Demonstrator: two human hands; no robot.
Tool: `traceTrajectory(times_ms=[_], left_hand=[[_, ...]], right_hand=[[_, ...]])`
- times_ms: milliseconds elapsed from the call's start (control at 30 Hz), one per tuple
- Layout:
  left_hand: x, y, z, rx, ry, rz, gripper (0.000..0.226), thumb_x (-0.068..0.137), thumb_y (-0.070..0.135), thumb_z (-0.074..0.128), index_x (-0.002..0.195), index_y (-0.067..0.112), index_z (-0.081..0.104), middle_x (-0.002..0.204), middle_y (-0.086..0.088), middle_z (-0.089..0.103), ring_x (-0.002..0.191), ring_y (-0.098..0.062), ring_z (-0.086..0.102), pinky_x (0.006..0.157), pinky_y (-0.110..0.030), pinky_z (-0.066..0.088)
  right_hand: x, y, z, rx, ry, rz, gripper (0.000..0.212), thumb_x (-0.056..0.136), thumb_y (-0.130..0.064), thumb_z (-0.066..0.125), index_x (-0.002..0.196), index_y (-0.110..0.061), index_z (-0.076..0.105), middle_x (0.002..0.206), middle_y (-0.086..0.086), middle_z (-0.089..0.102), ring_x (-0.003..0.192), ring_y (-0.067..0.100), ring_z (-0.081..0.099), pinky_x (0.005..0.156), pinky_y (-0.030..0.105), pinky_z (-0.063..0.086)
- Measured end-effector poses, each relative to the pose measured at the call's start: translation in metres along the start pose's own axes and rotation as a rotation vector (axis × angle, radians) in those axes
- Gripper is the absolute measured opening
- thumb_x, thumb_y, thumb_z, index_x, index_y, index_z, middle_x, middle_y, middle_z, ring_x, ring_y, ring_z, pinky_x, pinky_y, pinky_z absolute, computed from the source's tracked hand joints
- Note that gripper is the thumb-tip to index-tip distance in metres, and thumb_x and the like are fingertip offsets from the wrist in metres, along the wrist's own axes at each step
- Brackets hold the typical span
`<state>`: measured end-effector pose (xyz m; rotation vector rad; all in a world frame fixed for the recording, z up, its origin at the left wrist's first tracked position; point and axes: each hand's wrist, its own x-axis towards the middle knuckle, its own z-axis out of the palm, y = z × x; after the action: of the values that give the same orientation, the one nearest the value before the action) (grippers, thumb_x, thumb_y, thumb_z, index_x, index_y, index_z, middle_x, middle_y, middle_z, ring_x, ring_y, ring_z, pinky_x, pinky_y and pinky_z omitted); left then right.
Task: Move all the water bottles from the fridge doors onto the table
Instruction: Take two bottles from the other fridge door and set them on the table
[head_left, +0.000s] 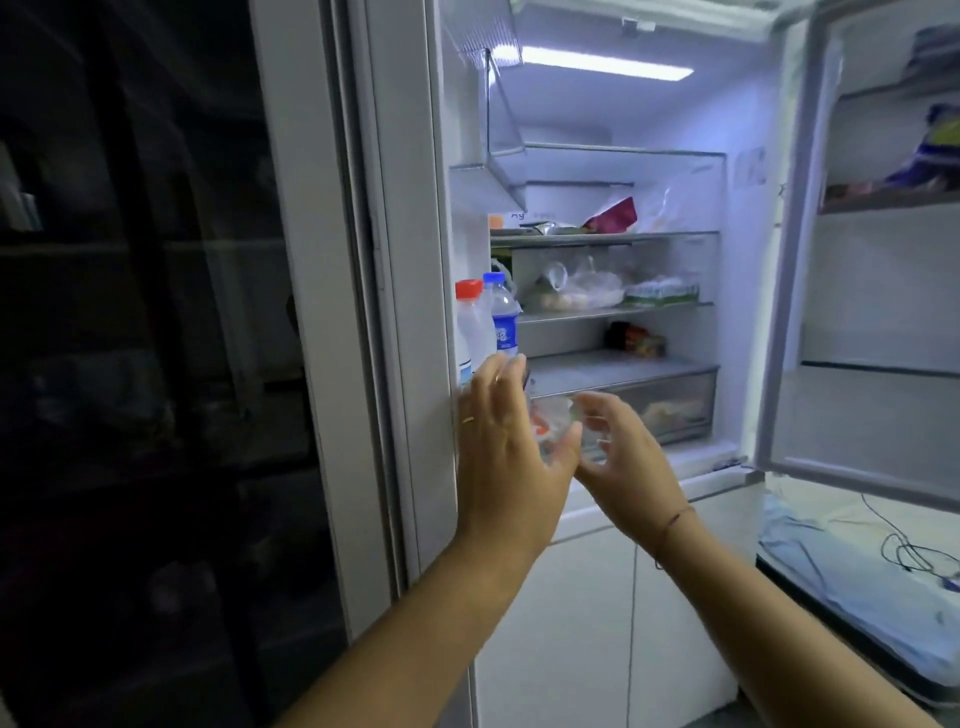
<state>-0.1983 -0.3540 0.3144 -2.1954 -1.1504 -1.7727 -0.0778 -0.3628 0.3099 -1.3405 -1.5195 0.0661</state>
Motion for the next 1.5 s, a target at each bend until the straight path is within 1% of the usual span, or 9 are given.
traceTrajectory(times_ms=[133,333,633,767,867,967,1100,1267,1500], left_hand=[[0.004,-0.001,0.020,0.056,0.096,-0.038,0.064,0.085,0.050,0.048,0.137,0.017,0.032,0.144,-0.013,0.041,0.132,-0.024,0.032,0.105,-0.041,0.044],[0.010,-0.010,0.040,0.103,0.143,-0.092,0.068,0.084,0.055,0.044,0.141,0.024,0.024,0.154,-0.005,0.024,0.140,-0.021,0.026,0.106,-0.040,0.043],[0.021,-0.011,0.063,0.375,0.257,-0.237,0.082,0.082,0.057,0.040,0.150,0.024,0.011,0.161,0.004,0.000,0.132,0.021,-0.018,0.102,-0.010,0.004],[0.030,-0.011,0.070,0.459,0.334,-0.330,0.088,0.084,0.053,0.055,0.151,0.028,0.003,0.161,0.009,-0.006,0.138,0.012,-0.010,0.107,-0.012,0.003],[0.037,-0.007,0.073,0.517,0.360,-0.462,0.092,0.087,0.041,0.063,0.153,0.019,0.003,0.162,0.003,-0.003,0.148,-0.012,0.008,0.117,-0.026,0.018],[0.045,0.000,0.074,0.560,0.384,-0.568,0.092,0.088,0.041,0.061,0.154,0.018,0.001,0.162,0.001,0.006,0.148,-0.019,0.018,0.116,-0.039,0.031],[0.055,-0.002,0.072,0.665,0.320,-0.695,0.090,0.090,0.045,0.058,0.153,0.017,0.000,0.160,-0.001,0.012,0.146,-0.018,0.017,0.116,-0.030,0.022],[0.057,-0.009,0.065,0.787,0.232,-0.758,0.084,0.087,0.052,0.057,0.149,0.014,0.015,0.145,-0.006,0.036,0.132,-0.022,0.041,0.106,-0.039,0.043],[0.053,-0.015,0.071,0.931,0.246,-0.742,0.075,0.084,0.052,0.061,0.139,0.013,0.027,0.124,-0.004,0.039,0.116,-0.016,0.046,0.092,-0.028,0.050]], right_hand=[[0.033,0.013,0.011,0.093,-0.023,0.013,0.057,0.079,-0.029,0.073,0.129,-0.016,0.049,0.121,-0.003,0.053,0.104,0.007,0.052,0.082,0.008,0.039],[0.080,0.028,0.037,0.191,-0.120,-0.084,0.059,0.079,-0.037,0.070,0.130,-0.020,0.044,0.132,-0.001,0.052,0.117,0.007,0.047,0.101,0.031,0.044],[0.134,0.039,0.077,0.413,-0.344,-0.180,0.066,0.078,-0.039,0.070,0.134,-0.020,0.041,0.132,-0.003,0.052,0.116,0.009,0.050,0.098,0.032,0.046],[0.146,0.042,0.081,0.503,-0.430,-0.179,0.070,0.076,-0.036,0.073,0.135,-0.020,0.038,0.130,-0.001,0.054,0.114,0.013,0.054,0.096,0.039,0.050],[0.151,0.043,0.083,0.540,-0.512,-0.197,0.073,0.075,-0.036,0.073,0.136,-0.020,0.036,0.130,0.000,0.054,0.113,0.017,0.056,0.095,0.042,0.052],[0.153,0.046,0.083,0.566,-0.556,-0.224,0.072,0.075,-0.036,0.074,0.135,-0.021,0.036,0.125,-0.004,0.055,0.105,0.013,0.055,0.092,0.034,0.051],[0.156,0.048,0.087,0.585,-0.574,-0.244,0.072,0.072,-0.042,0.075,0.130,-0.022,0.040,0.127,-0.004,0.055,0.109,0.012,0.055,0.094,0.038,0.052],[0.158,0.051,0.088,0.584,-0.609,-0.266,0.073,0.072,-0.042,0.075,0.133,-0.022,0.039,0.131,-0.002,0.054,0.117,0.017,0.054,0.096,0.041,0.051],[0.163,0.055,0.086,0.537,-0.655,-0.253,0.066,0.074,-0.040,0.073,0.129,-0.017,0.044,0.122,0.004,0.063,0.109,0.020,0.060,0.087,0.034,0.053]])
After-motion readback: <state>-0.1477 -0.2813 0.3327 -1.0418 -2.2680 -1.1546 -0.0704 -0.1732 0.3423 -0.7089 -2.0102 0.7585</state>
